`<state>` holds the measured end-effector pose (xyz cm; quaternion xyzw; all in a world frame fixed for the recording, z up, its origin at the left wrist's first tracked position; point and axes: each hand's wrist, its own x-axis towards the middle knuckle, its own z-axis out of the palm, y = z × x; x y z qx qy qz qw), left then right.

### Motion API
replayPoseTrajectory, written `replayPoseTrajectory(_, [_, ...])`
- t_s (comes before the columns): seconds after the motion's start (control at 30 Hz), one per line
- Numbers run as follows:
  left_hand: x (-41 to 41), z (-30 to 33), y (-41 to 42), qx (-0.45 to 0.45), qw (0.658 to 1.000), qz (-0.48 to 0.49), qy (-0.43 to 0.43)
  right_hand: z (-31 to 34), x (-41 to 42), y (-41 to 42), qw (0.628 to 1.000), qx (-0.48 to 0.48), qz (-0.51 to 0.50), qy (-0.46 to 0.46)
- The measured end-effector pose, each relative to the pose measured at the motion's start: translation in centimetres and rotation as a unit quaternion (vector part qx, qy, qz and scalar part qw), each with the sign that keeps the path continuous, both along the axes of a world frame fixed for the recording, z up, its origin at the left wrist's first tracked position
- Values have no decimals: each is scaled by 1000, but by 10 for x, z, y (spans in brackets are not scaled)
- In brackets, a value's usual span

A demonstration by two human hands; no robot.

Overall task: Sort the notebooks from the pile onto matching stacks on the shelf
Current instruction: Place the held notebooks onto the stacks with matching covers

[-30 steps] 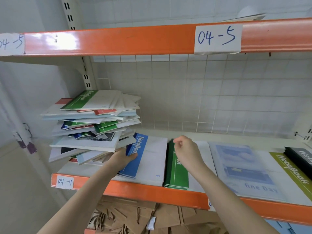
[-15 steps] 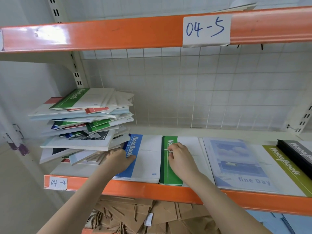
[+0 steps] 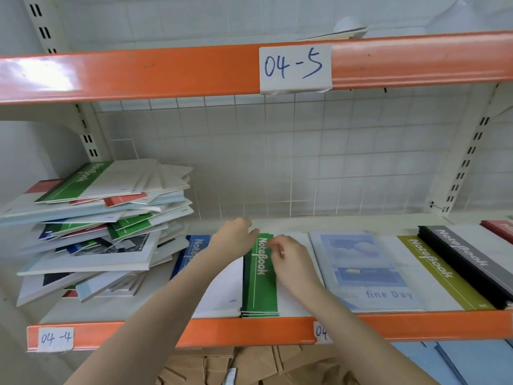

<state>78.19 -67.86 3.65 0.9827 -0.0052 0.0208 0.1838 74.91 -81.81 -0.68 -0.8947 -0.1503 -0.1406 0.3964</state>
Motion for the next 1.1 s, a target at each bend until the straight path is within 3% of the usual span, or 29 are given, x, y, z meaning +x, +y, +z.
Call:
replayPoseTrajectory(0.23, [44,-45,-12,-81,996,-40,-26,7,-36,-44,964,-188,176,62])
replayPoseTrajectory(0.33, [41,-58,-11,-24,998,-32,-56,3,-41,-51,951,-204,217,80])
replayPoseTrajectory(0.67, [43,-61,-16,27,995,-19,-99,-5,-42,-53,954,-212,207,39])
replayPoseTrajectory(0.93, [40,-60,-18,25,995,-9,-101,-1,-43,-55,949,-217,214,77])
replayPoseTrajectory(1.03, [30,-56,-32,18,990,-38,-137,11,-49,-63,971,-145,175,80])
replayPoseTrajectory(1.1, [18,-50,-51,-4,983,-86,-161,15,-44,-78,989,-100,97,42])
